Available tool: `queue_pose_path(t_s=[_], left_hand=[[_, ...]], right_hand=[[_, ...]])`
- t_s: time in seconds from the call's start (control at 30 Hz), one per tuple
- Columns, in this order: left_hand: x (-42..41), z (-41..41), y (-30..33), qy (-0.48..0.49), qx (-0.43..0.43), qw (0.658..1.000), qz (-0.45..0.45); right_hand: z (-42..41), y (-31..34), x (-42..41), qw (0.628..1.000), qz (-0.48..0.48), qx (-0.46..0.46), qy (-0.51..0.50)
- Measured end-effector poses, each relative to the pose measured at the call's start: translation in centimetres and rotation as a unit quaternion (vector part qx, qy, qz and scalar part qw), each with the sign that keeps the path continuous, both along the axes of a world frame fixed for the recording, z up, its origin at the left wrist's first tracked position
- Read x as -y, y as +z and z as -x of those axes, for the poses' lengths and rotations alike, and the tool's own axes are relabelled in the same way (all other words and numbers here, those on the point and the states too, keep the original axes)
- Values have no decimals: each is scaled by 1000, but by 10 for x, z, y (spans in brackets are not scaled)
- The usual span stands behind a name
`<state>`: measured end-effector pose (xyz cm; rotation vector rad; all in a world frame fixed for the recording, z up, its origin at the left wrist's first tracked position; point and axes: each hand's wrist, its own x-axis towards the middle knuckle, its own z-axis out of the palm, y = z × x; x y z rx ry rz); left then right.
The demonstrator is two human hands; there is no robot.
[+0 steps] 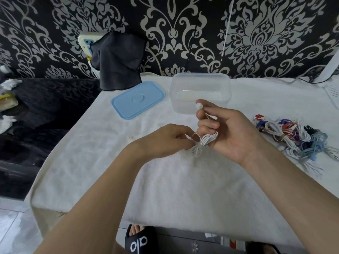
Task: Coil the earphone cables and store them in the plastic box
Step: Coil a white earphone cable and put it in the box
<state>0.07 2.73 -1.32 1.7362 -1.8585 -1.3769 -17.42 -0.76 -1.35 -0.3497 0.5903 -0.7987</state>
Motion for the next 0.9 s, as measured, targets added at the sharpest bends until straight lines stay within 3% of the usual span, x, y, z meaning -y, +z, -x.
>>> queue_pose_path(t_s=[0.23,0.33,0.47,0.67,0.9], left_hand=[[3,-4,-3,26,6,999,47],[3,-8,2,49,1,998,49],[2,-8,6,63,-9,997,52],[5,-7,2,73,-17,989,129],[4,-8,-1,59,15,979,196]], right_hand=[[3,-2,4,997,35,-50,-39],[4,-9,5,969,103,-212,-67],[2,-16,3,892,192,-402,-83],[-7,-16,-3,909,202,-365,10],[-10,-16,-8,914,212,-345,2]])
